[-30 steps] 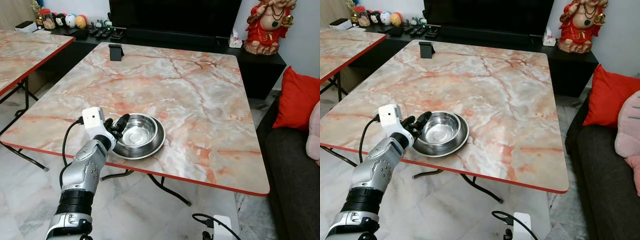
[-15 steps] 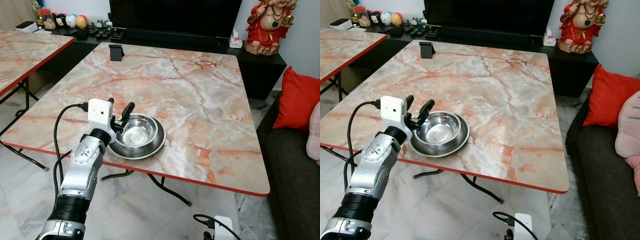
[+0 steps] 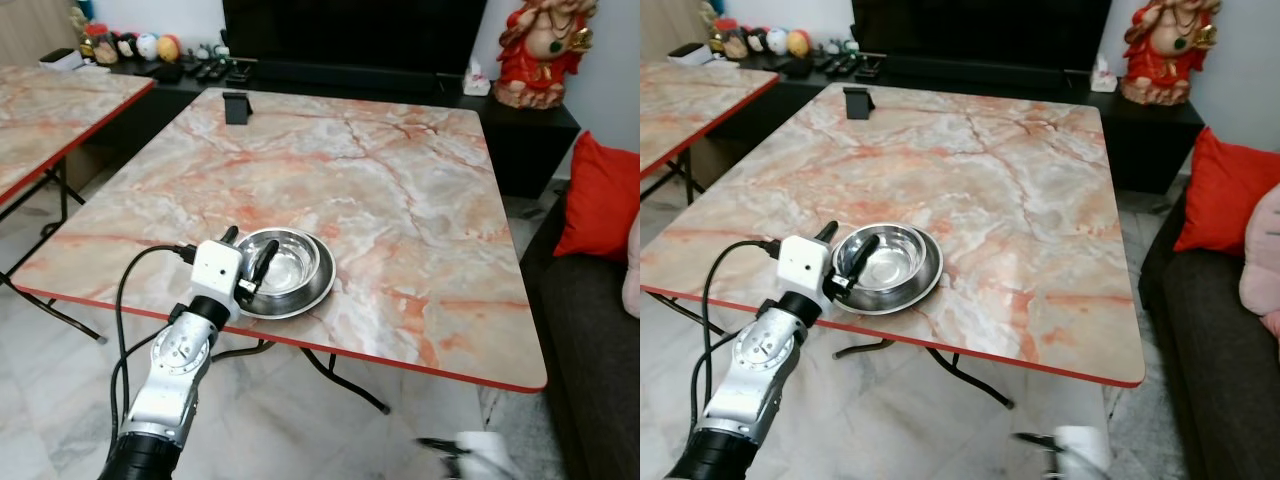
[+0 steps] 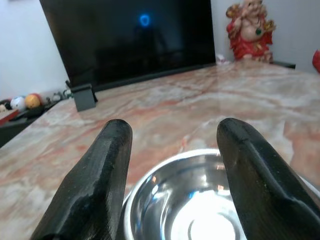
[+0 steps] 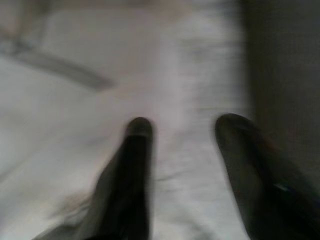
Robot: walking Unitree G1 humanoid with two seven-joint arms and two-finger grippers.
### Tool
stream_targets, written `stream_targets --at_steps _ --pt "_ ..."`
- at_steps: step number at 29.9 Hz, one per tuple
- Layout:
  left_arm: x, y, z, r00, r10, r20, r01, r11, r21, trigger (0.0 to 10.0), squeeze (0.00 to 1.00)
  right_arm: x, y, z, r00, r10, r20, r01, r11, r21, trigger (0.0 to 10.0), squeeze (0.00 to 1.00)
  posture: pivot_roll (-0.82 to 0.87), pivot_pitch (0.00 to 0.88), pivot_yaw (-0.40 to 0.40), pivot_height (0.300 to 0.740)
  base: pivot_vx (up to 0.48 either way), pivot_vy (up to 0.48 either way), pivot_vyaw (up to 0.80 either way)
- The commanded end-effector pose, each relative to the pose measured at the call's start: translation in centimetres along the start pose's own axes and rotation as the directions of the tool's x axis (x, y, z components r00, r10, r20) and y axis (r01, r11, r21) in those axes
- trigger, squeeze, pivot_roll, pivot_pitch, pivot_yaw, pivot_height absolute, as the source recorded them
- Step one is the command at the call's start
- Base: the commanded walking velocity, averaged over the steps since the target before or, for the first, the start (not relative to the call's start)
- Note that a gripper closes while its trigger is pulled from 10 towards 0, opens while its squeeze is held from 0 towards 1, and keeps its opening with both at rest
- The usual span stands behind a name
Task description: Setting the table
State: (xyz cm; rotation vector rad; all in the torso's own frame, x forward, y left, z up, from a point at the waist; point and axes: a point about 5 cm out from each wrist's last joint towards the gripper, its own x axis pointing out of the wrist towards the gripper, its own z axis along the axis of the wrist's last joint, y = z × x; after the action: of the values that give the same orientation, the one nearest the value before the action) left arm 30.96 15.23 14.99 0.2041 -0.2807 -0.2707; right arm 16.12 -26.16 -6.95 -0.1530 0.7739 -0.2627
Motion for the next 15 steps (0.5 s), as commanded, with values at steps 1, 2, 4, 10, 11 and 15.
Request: stream_targets --at_steps 1,2,4,10,11,15 --pt "0.4 -0.4 0.5 1.000 -0.015 0.025 0.015 1.000 0.017 10.0 0.00 -0.3 0.9 -0.7 1.000 0.028 -0.008 -0.028 0.999 0.034 10.0 0.00 -0.03 0.000 -0.012 0.740 0.000 0.000 0.00" --pt "0.3 -0.4 0.5 0.999 -0.017 0.030 0.016 1.000 0.022 10.0 0.00 -0.4 0.6 -0.9 1.000 0.011 -0.013 -0.010 0.999 0.047 10.0 0.00 -0.03 0.000 -0.012 0.740 0.000 0.000 0.00" --pt "0.3 -0.5 0.6 0.999 -0.019 0.037 0.018 0.999 0.029 10.0 0.00 -0.5 0.3 -1.2 1.000 -0.002 -0.022 0.003 0.998 0.065 10.0 0.00 -0.03 0.000 -0.011 0.740 0.000 0.000 0.00" --pt "0.7 -0.2 1.4 0.997 -0.001 0.071 -0.002 0.999 0.044 10.0 0.00 -0.6 1.6 -1.5 0.999 0.027 -0.043 -0.021 0.992 0.122 10.0 0.00 -0.01 0.000 -0.015 0.740 0.000 0.000 0.00" --pt "0.7 -0.3 1.3 0.998 -0.003 0.070 -0.001 0.999 0.050 10.0 0.00 -0.6 2.1 -1.5 0.998 0.041 -0.045 -0.035 0.992 0.124 10.0 0.00 -0.01 0.000 -0.015 0.740 0.000 0.000 0.00" --pt "0.7 -0.4 1.3 0.998 -0.002 0.070 -0.001 0.999 0.050 10.0 0.00 -0.7 2.4 -1.6 0.998 0.045 -0.046 -0.039 0.991 0.127 10.0 0.00 -0.01 0.000 -0.016 0.740 0.000 0.000 0.00"
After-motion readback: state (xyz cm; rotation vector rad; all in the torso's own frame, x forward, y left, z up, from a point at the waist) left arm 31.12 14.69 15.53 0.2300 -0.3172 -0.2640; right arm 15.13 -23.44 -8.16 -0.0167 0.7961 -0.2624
